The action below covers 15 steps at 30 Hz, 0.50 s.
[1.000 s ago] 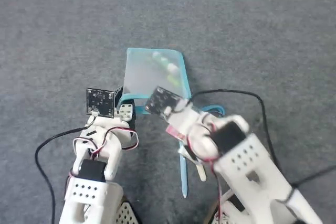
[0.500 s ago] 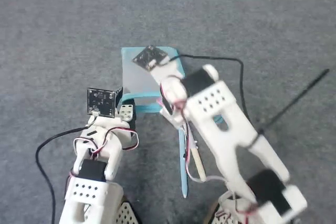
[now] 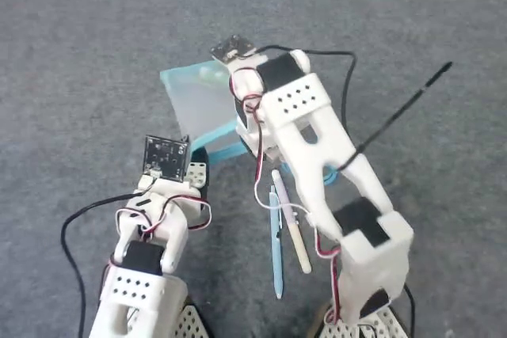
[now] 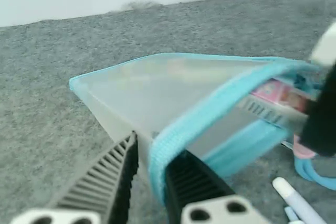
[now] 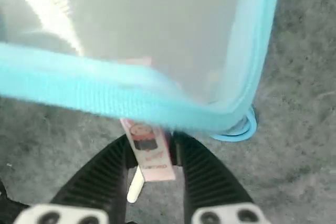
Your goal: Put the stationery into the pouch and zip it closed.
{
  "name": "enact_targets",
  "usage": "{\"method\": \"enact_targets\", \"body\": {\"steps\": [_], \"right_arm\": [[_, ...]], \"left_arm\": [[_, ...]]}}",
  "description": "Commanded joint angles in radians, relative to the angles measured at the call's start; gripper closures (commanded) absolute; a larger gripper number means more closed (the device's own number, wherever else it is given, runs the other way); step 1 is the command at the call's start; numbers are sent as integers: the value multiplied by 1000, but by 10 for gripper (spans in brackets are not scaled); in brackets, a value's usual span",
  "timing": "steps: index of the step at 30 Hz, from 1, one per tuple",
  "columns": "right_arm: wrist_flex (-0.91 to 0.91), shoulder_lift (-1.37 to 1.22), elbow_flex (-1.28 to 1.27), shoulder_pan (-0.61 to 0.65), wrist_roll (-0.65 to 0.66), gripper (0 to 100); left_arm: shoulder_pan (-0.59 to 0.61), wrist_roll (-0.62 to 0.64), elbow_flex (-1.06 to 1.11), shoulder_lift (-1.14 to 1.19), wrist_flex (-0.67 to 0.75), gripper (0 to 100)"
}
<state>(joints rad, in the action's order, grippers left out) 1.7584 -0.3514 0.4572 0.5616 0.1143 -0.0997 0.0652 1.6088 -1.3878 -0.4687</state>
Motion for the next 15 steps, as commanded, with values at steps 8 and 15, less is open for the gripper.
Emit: {"method": "enact_targets", "body": {"steps": [8,15], "right_arm": [[28,44,92,-28,-20,789],[28,68,92,5,12,789]], "left_arm": [[-38,-11,-22,3,31,989],[-37,-11,-22,3,31,989]]}}
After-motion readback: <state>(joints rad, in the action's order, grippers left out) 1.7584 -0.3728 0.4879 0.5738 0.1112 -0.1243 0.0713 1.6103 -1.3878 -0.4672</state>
